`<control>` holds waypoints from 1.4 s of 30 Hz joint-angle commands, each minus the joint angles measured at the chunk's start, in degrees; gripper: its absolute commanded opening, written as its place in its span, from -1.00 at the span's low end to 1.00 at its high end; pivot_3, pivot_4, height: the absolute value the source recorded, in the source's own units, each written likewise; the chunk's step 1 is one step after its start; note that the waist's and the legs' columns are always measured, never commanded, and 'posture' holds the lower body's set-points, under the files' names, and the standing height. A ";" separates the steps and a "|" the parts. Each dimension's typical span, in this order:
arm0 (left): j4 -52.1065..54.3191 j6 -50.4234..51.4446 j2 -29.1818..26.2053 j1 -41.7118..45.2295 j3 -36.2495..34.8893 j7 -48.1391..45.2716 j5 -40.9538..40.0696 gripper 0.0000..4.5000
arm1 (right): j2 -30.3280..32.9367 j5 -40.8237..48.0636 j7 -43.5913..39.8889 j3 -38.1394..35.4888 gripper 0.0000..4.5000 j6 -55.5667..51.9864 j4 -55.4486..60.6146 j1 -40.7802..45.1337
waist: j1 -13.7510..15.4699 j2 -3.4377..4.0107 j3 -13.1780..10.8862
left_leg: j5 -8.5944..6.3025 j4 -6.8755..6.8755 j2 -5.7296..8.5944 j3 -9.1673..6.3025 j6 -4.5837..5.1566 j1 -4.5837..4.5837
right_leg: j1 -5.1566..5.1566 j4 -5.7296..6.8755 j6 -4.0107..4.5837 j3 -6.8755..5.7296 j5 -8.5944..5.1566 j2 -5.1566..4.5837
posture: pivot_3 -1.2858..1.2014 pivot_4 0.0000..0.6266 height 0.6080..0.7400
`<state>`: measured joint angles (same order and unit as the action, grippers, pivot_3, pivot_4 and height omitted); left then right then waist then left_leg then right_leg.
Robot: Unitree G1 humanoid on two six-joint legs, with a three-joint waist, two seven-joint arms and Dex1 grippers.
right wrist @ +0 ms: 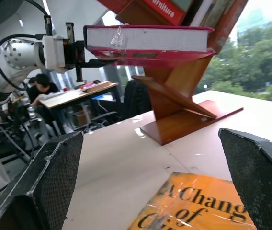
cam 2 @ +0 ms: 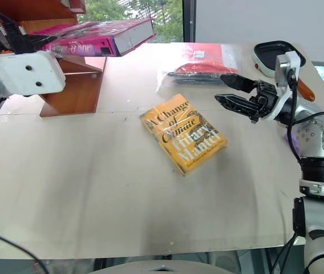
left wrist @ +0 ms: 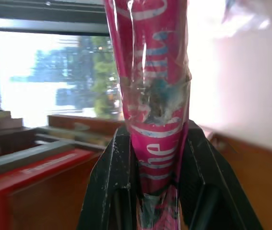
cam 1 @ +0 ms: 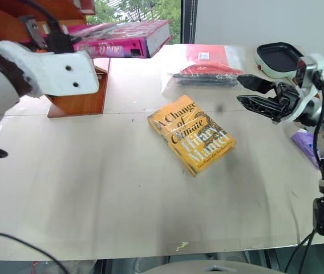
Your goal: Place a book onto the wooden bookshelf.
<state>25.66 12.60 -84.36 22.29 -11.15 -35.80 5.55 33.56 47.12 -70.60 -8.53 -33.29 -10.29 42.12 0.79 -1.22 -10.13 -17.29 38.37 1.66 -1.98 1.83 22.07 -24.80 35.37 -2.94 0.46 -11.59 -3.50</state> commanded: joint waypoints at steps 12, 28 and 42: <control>-29.13 -20.86 0.77 6.58 1.05 0.95 11.27 -0.76 | -0.85 -0.82 1.23 -2.32 1.00 1.32 2.75 1.47 | -1.10 0.01 -0.01 | 0.00 0.15 -0.01 -0.01 0.03 -0.02 | -0.05 0.46 -0.02 -0.06 0.01 0.01 | 0.03 -0.52 1.00; -46.10 -20.12 7.46 14.55 7.32 -3.92 11.45 -0.76 | -2.48 -5.33 8.07 -3.39 1.00 8.76 4.04 1.29 | -1.93 -0.04 0.02 | 0.01 0.22 0.00 0.08 0.02 0.00 | -0.12 0.61 -0.04 -0.05 0.01 0.01 | 0.03 -0.52 1.00; -47.24 -18.33 7.11 19.22 6.99 -1.45 14.69 0.97 | -2.60 -5.41 8.79 -3.64 1.00 10.05 4.22 0.28 | -1.77 -0.05 0.03 | 0.00 0.61 0.02 0.08 0.03 -0.03 | -0.11 1.07 -0.04 -0.04 0.01 -0.01 | 0.03 -0.52 1.00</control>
<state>-24.57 -6.31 -75.04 40.66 -1.28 -38.63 20.19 30.27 41.37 -61.89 -10.12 -24.29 -8.11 42.33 -0.98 -1.27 -10.10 -17.29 39.03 1.67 -1.92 1.87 22.07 -24.91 36.46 -2.98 0.41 -11.58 -3.51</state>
